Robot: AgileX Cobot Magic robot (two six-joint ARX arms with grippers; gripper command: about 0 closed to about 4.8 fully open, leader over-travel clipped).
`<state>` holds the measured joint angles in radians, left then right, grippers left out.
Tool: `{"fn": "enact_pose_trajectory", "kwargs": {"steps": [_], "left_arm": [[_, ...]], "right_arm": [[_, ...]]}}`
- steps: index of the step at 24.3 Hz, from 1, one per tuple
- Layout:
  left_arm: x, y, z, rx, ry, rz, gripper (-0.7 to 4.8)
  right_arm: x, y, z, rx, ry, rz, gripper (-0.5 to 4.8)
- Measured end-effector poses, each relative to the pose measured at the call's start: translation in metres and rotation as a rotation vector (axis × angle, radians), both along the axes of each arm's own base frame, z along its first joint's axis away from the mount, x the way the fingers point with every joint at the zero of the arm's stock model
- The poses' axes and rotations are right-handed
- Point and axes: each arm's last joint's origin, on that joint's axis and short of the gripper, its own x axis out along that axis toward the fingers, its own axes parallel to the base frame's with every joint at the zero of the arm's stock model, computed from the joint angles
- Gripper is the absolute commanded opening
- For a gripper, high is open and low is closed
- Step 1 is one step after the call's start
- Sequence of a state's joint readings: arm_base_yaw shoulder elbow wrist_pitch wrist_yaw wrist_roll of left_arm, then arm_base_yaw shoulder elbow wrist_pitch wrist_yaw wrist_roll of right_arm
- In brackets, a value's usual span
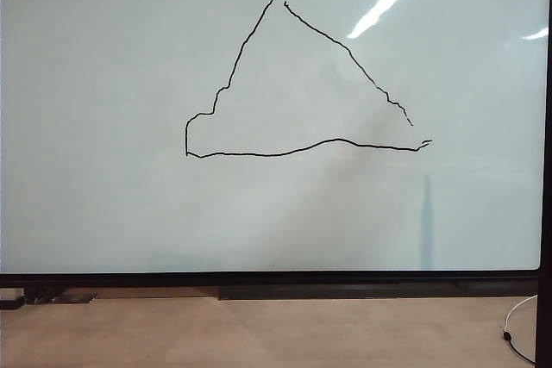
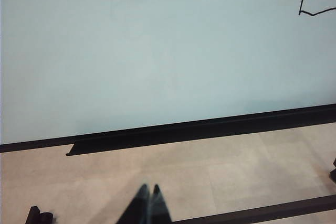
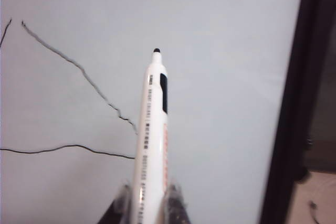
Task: Pick up the pen on the shelf to the right of the whiteboard and draw a triangle.
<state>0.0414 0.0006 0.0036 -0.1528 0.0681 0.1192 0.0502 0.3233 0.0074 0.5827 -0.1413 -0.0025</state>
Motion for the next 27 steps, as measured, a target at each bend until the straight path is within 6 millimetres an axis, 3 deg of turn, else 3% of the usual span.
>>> {"fn": "enact_pose_trajectory", "kwargs": {"steps": [3, 9, 27], "left_arm": [[0.000, 0.000, 0.000, 0.000, 0.000, -0.001, -0.05], [0.000, 0.000, 0.000, 0.000, 0.005, 0.000, -0.05], [0.000, 0.000, 0.000, 0.000, 0.003, 0.000, -0.05]], "right_arm": [[-0.018, -0.002, -0.010, -0.014, 0.073, -0.046, -0.05], [-0.015, 0.000, -0.024, -0.054, 0.224, 0.031, -0.05], [-0.017, -0.005, -0.023, -0.045, 0.213, -0.113, -0.05]]}}
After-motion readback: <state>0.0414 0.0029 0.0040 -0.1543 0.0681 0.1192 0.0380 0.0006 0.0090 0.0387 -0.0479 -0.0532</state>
